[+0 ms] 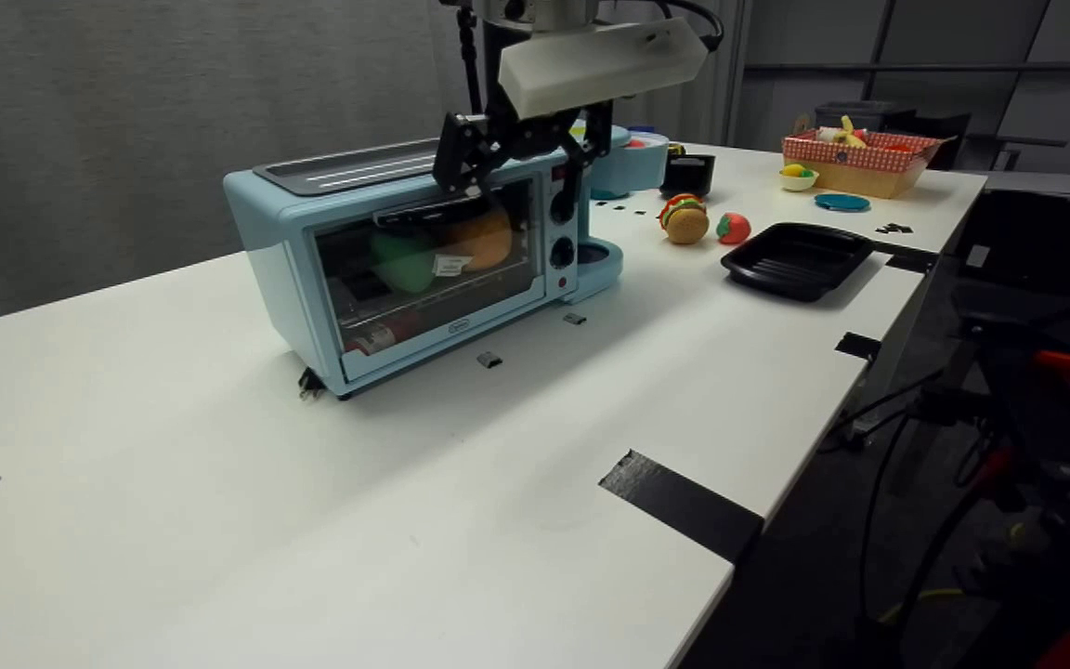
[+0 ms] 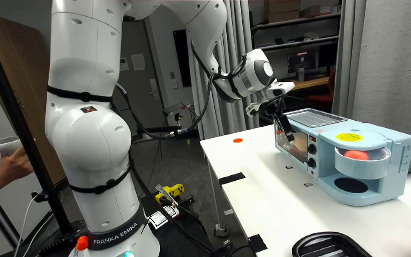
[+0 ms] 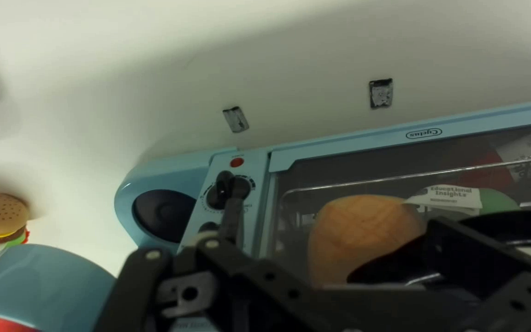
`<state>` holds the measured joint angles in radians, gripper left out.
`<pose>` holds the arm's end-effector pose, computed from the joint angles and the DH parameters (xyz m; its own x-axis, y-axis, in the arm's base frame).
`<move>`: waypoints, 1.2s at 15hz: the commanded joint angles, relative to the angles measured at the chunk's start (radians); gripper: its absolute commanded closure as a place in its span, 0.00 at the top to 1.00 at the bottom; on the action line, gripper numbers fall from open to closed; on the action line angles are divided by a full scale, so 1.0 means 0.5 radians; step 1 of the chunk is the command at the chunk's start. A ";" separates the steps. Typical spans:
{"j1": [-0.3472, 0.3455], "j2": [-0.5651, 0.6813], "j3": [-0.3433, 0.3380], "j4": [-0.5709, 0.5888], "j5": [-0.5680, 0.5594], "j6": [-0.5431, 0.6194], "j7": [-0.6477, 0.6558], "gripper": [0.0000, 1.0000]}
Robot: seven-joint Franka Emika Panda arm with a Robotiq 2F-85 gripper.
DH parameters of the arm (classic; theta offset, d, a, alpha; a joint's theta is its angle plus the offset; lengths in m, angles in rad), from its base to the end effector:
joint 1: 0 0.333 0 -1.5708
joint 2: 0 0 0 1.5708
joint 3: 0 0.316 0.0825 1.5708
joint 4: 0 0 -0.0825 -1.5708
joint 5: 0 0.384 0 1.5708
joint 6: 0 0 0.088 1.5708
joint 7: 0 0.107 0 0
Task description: Close the toaster oven
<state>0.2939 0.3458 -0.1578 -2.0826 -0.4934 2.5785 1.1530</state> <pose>0.5930 0.0919 0.2739 0.7794 -0.5171 0.3536 -0.5774 -0.8120 0.0851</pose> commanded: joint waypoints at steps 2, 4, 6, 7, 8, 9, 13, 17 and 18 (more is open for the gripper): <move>-0.031 -0.075 0.037 -0.026 -0.018 0.005 -0.008 1.00; -0.023 -0.130 0.063 -0.066 -0.007 -0.014 -0.022 1.00; -0.004 -0.203 0.083 -0.120 -0.038 -0.025 -0.001 1.00; 0.005 -0.246 0.097 -0.150 -0.055 -0.032 0.018 1.00; 0.011 -0.293 0.112 -0.186 -0.071 -0.036 0.034 1.00; 0.014 -0.333 0.130 -0.217 -0.087 -0.038 0.048 1.00; 0.013 -0.519 0.225 -0.372 -0.226 -0.056 0.136 1.00; -0.028 -0.690 0.356 -0.503 -0.401 -0.086 0.270 1.00; -0.039 -0.726 0.391 -0.528 -0.428 -0.095 0.295 1.00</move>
<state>0.2990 0.0761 -0.0144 -2.2799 -0.6447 2.5678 1.2397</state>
